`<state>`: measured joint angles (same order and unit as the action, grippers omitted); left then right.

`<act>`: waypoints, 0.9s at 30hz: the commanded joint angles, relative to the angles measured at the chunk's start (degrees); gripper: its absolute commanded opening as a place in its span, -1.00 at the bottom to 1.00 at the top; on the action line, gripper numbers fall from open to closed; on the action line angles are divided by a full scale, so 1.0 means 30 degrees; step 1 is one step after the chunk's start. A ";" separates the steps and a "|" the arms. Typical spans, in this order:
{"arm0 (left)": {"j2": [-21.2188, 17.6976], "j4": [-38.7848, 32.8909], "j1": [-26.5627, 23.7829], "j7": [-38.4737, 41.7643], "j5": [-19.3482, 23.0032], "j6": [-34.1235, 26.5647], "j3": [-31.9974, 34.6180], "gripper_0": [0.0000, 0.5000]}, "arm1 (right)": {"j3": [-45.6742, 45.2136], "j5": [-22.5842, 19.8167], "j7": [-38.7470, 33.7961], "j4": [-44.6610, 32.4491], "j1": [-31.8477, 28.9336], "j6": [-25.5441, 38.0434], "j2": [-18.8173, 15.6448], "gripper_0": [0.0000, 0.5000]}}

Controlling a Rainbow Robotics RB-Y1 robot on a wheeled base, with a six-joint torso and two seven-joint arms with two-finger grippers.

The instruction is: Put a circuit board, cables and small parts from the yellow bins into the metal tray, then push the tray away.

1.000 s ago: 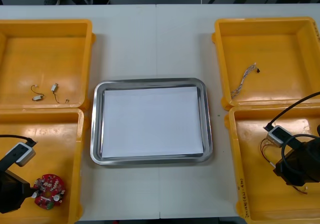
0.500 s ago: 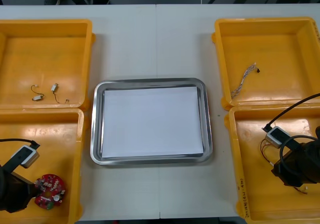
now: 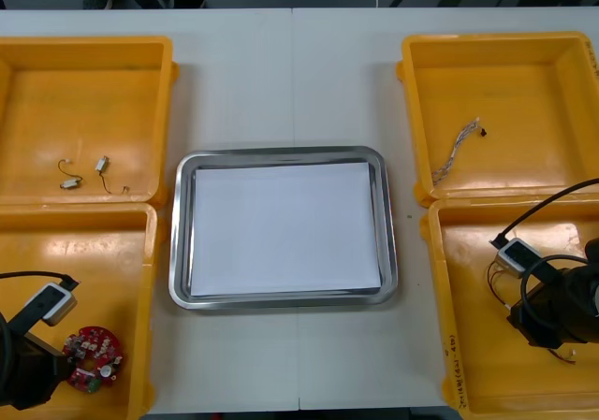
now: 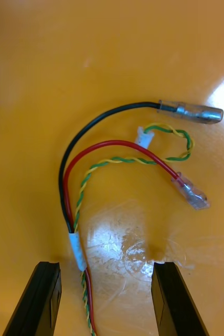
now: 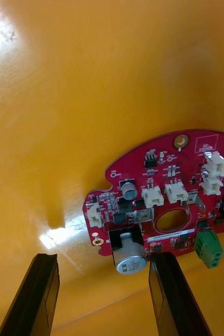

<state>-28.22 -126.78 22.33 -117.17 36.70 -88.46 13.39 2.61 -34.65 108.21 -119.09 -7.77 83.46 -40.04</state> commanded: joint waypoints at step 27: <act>0.1291 0.0746 0.0644 -0.2866 -0.1042 0.0834 -0.0479 1.00 | 0.1124 -0.0315 0.0784 0.0878 -0.0310 -0.1510 -0.0570 0.93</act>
<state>-25.29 -124.15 22.59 -118.76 33.90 -86.73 13.05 4.57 -34.97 108.26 -117.41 -7.77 79.46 -40.09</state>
